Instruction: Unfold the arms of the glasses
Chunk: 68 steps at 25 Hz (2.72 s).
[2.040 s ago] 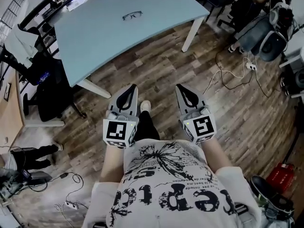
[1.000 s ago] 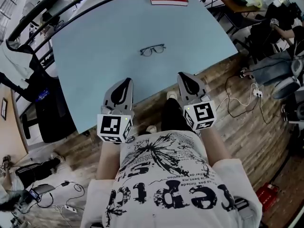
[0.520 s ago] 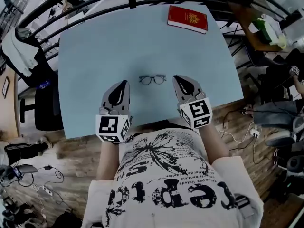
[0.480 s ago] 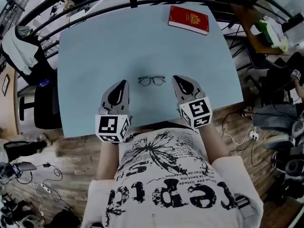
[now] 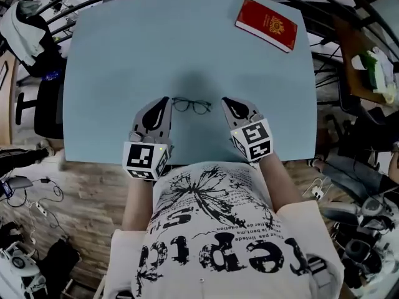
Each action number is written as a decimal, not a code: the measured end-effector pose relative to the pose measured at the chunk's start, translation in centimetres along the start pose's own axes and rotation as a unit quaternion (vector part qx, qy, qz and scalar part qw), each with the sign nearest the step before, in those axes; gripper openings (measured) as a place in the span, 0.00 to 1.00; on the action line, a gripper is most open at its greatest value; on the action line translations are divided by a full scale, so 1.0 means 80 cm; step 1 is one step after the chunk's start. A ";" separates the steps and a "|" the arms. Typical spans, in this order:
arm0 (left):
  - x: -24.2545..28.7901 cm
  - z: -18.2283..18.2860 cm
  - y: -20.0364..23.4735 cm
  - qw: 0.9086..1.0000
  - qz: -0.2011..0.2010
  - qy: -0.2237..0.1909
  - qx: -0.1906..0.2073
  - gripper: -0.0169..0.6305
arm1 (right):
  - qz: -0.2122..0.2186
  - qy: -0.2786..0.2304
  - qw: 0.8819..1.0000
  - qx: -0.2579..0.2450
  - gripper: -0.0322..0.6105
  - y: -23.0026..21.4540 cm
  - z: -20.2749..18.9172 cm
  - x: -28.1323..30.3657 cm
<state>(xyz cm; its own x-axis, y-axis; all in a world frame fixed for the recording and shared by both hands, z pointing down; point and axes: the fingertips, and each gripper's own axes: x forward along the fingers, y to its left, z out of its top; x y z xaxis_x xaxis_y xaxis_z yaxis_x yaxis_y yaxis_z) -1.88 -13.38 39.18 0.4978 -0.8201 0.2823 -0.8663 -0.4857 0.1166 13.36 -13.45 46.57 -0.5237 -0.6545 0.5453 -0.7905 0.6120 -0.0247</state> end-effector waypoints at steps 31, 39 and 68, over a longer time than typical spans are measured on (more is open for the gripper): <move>0.073 -0.157 -0.002 0.976 -0.087 0.189 0.067 0.06 | 0.213 0.249 0.877 -0.351 0.11 0.033 -0.135 0.113; 0.088 -0.199 -0.047 0.894 -0.237 0.310 0.219 0.14 | 0.218 0.250 0.876 -0.351 0.11 0.031 -0.136 0.105; 0.140 -0.231 -0.108 0.767 -0.356 0.341 0.412 0.09 | 0.252 0.279 0.864 -0.335 0.10 0.016 -0.141 0.091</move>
<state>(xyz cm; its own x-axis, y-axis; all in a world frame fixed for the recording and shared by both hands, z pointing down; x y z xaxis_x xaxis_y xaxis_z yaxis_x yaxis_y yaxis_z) 10.37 -12.78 58.92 0.4514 -0.0461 0.8911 0.0739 -0.9933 -0.0888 12.13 -12.44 59.97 -0.3662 -0.0292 0.9301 -0.0488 0.9987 0.0121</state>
